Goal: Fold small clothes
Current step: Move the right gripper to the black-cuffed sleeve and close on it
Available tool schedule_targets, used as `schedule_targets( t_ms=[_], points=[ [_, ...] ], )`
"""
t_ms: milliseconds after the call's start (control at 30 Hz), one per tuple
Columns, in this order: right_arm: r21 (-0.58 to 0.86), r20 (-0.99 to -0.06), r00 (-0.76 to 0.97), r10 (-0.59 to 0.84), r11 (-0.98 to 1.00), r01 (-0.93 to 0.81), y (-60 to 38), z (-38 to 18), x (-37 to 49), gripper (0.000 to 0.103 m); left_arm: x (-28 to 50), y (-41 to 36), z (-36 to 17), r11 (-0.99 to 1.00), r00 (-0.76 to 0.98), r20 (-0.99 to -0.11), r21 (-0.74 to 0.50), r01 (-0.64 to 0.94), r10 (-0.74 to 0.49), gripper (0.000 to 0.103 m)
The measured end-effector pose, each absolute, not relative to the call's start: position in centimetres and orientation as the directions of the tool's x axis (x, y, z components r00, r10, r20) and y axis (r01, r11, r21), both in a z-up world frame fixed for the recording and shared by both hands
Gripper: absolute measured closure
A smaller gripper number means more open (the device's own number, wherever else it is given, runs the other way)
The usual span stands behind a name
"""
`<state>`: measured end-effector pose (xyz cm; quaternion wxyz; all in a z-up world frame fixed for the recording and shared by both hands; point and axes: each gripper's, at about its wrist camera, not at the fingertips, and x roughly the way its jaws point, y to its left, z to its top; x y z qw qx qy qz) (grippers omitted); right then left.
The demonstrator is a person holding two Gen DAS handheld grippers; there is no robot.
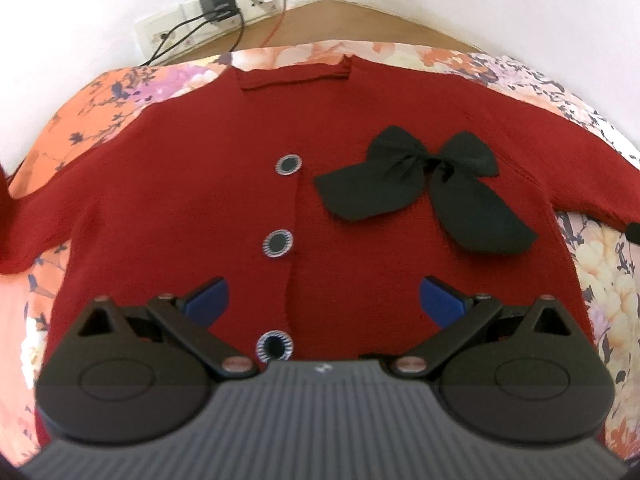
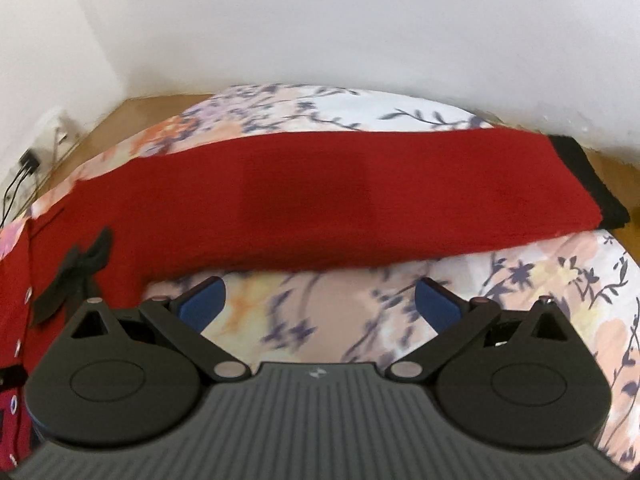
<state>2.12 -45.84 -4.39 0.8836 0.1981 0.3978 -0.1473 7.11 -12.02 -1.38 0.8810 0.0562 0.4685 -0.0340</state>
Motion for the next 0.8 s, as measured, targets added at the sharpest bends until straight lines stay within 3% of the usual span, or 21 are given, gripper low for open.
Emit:
schedule_targets(
  t_ms=[333, 533, 800],
  points=[
    [0.286, -0.733, 0.676, -0.073, 0.868, 0.405, -49.0, -6.1, 3.1, 0.000, 8.2, -13.4, -2.4, 0.991, 0.524, -0.851, 0.052, 0.121, -0.020, 0.000],
    [0.279, -0.642, 0.765, -0.052, 0.913, 0.296, -48.6, -7.2, 0.7, 0.000, 8.0, -13.3, -3.0, 0.989, 0.510, -0.859, 0.034, 0.145, -0.045, 0.000],
    [0.537, -0.568, 0.823, -0.009, 0.754, 0.378, -52.2, -7.1, 1.2, 0.000, 7.9, -12.0, -3.4, 0.992, 0.490, -0.871, 0.028, 0.124, -0.037, 0.000]
  ],
)
